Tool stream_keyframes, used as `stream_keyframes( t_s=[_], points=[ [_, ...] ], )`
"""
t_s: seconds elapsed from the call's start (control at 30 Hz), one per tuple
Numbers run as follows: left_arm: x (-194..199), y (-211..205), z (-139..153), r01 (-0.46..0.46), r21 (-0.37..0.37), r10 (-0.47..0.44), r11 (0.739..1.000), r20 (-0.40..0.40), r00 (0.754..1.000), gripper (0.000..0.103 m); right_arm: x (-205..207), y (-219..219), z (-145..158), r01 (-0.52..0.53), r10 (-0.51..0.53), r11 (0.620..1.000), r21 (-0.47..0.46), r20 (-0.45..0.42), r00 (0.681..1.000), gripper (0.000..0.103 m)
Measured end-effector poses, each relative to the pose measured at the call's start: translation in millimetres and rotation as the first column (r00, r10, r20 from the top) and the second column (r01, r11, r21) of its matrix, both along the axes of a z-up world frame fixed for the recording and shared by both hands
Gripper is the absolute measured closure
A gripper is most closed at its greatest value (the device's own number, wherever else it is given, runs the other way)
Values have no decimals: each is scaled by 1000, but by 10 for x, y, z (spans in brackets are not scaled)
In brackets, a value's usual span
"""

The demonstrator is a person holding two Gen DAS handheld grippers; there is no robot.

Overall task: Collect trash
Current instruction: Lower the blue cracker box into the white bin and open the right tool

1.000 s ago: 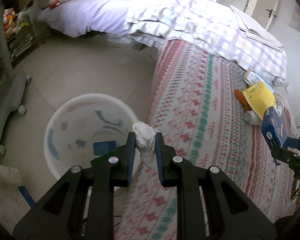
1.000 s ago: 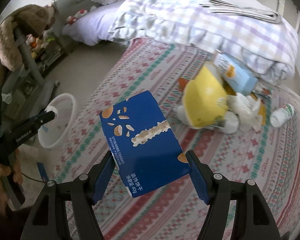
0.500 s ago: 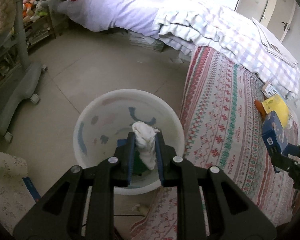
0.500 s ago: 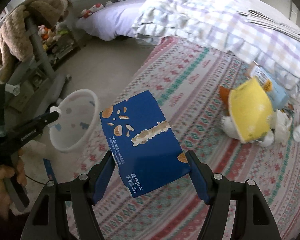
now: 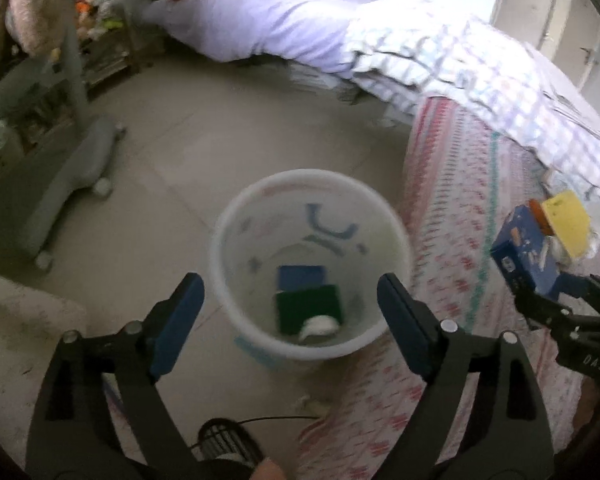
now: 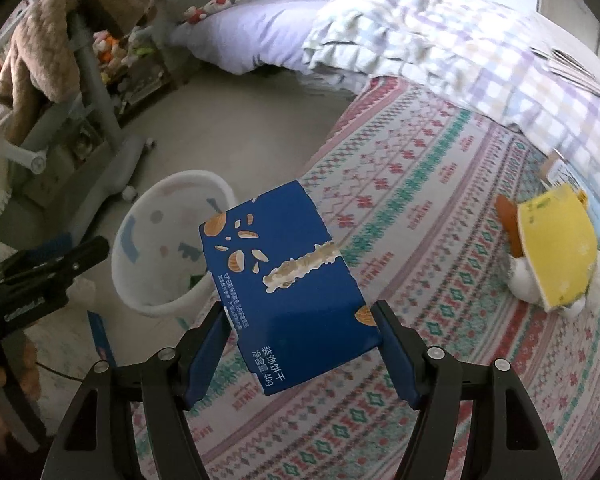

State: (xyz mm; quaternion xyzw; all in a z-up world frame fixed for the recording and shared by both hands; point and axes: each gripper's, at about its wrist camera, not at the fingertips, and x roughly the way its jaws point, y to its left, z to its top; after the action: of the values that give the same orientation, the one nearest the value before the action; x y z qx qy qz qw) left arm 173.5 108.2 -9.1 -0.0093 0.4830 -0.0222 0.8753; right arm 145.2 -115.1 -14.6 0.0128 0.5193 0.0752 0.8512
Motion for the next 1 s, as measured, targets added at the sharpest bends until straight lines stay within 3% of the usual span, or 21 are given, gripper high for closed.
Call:
stream_keyframes(
  t_s=[0.2,0.43,0.77,0.83,0.87,0.9,1.0],
  points=[
    [-71,400,-61,-98,15,99,995,-50,994,12,91,214,-47,-34,34,999,4,1,999,30],
    [-132,687,-58,-169,1,169,986,-50,984,11,281,544,-178,-58,58,998,-8,-2,998,30],
    [-142,874,-114,-202,-7,201,979,-58,978,11,486,980,-243,-85,86,996,-34,26,996,29],
    [-149,882,-114,-202,-7,201,979,-58,978,11,503,987,-194,-87,87,996,-1,57,995,25],
    [-152,886,-113,-201,-8,200,980,-59,978,11,512,980,-163,-82,81,997,13,68,994,16],
    [-150,882,-114,-201,-8,200,980,-59,978,11,516,968,-132,-75,73,997,20,78,994,14],
    [-145,872,-112,-192,-11,191,981,-59,980,11,497,921,-59,-71,69,997,20,92,993,14]
  ],
)
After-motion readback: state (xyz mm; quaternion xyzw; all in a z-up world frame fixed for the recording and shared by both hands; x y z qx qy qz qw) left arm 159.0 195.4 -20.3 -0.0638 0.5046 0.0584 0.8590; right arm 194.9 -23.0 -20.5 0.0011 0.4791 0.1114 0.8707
